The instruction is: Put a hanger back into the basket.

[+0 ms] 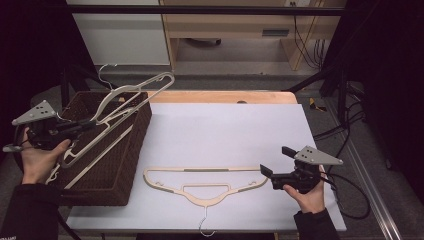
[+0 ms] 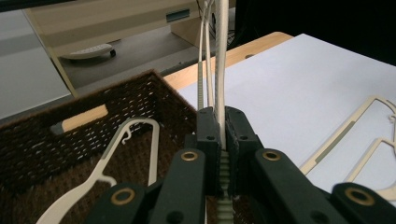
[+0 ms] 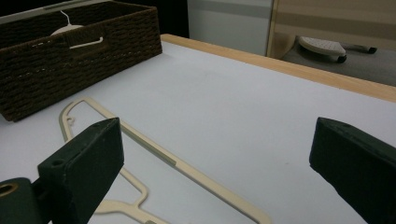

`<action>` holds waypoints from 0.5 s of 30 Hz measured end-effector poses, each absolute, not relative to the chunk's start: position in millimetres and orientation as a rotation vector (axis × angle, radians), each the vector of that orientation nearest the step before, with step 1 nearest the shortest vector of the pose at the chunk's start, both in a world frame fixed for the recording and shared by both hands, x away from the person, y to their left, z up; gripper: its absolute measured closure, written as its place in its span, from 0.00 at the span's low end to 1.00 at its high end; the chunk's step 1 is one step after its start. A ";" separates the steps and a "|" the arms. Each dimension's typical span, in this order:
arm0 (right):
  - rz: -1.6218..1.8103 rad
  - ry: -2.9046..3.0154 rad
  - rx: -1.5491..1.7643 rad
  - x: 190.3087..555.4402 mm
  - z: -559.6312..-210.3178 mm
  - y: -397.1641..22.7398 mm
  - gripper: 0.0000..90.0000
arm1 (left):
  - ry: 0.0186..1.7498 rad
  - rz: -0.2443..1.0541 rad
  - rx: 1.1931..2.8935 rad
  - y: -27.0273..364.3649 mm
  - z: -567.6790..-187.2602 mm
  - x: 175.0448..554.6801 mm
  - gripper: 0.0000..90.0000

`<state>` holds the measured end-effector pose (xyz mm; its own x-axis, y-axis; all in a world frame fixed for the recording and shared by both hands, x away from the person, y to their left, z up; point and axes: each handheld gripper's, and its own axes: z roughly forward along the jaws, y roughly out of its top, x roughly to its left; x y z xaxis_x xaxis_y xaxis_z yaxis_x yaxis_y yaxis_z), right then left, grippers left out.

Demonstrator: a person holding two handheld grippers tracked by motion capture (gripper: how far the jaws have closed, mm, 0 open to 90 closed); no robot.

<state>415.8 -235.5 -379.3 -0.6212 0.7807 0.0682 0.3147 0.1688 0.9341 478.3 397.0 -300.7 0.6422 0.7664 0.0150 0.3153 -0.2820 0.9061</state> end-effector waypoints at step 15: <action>1.463 2.005 1.041 414.6 -377.1 -240.2 0.03 | 0.976 0.525 1.823 453.5 -330.5 476.5 0.95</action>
<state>414.6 -240.2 -377.1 -0.6159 0.7842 0.0754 0.3111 0.1542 0.9378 476.5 453.5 -330.5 0.5860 0.8077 -0.0647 0.3918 -0.2126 0.8952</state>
